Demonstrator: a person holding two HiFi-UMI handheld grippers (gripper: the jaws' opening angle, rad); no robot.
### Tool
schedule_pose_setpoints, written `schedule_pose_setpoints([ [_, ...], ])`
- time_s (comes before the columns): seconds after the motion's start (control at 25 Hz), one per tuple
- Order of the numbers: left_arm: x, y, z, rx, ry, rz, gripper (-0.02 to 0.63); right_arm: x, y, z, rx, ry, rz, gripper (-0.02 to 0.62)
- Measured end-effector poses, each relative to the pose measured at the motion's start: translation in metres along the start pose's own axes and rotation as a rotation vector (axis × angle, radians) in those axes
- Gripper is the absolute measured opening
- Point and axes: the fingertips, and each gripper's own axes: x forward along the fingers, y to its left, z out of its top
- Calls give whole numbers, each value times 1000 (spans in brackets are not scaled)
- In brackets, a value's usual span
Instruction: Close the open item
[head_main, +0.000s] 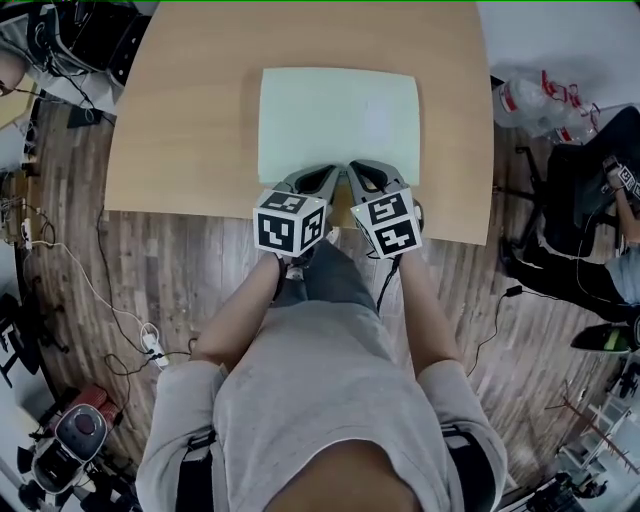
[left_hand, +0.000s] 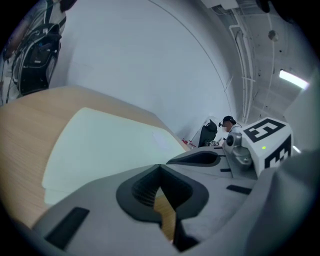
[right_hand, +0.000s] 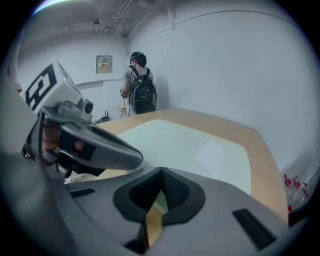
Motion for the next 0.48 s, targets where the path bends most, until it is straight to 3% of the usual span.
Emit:
schedule_pose_setpoints([
  [0.28,-17,6,13,68,-51,40,12,7,-1,-5,-35,53,-5,9],
  [0.48,-35,6,23,112,-110,48,12,-8,-1,3,3,-44,-41,9],
])
